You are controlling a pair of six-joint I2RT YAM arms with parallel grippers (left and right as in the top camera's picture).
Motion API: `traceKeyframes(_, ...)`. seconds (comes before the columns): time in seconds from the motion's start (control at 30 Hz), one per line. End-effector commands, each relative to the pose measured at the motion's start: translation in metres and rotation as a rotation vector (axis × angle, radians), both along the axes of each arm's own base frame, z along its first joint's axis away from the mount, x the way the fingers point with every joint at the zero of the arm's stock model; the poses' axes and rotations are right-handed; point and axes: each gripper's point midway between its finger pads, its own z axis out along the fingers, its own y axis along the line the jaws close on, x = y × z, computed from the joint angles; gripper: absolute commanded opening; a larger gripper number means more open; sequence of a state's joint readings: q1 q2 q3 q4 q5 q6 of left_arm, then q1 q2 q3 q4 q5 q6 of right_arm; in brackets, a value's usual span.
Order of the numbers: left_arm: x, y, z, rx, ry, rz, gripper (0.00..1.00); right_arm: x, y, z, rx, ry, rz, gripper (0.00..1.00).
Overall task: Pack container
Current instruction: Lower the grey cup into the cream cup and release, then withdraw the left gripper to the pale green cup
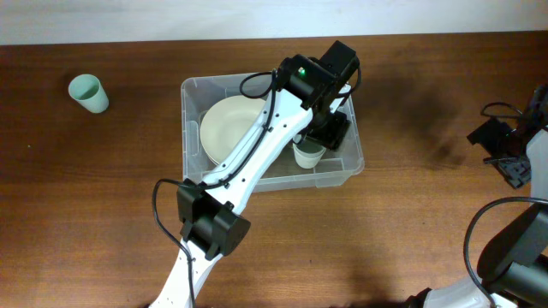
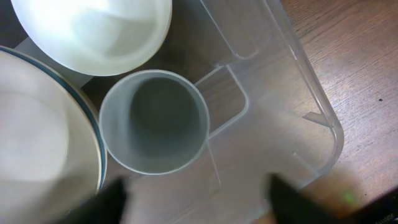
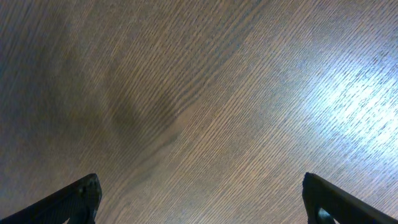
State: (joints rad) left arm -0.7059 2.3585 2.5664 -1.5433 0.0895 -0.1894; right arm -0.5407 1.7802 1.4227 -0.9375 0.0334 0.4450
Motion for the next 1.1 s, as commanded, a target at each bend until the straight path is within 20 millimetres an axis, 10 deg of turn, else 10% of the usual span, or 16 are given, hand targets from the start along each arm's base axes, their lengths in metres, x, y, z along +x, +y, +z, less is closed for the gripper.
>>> traceKeyframes(0.0,0.005,-0.001,-0.001,0.001,-0.021,-0.015,0.99,0.000,0.000,0.002,-0.005,-0.004,-0.004,0.99)
traceKeyframes(0.27,0.056,0.031,0.056,0.010,-0.274,0.087,0.99,0.000,0.000,0.002,-0.005,-0.004,-0.004,0.99)
traceKeyframes(0.43,0.108,0.136,0.125,0.065,-0.498,0.408,0.99,0.000,0.000,0.002,-0.005,-0.004,-0.004,0.99)
traceKeyframes(0.53,0.142,0.239,0.144,0.082,-0.559,0.627,0.99,0.000,0.000,0.002,-0.005,-0.004,-0.004,0.99)
traceKeyframes(0.8,0.171,0.424,0.130,0.177,-0.582,0.953,0.99,0.000,0.000,0.002,-0.005,-0.004,-0.004,0.99)
traceKeyframes(1.07,0.180,0.516,0.104,0.146,-0.574,0.975,0.99,0.000,0.000,0.002,-0.005,-0.004,-0.004,0.99)
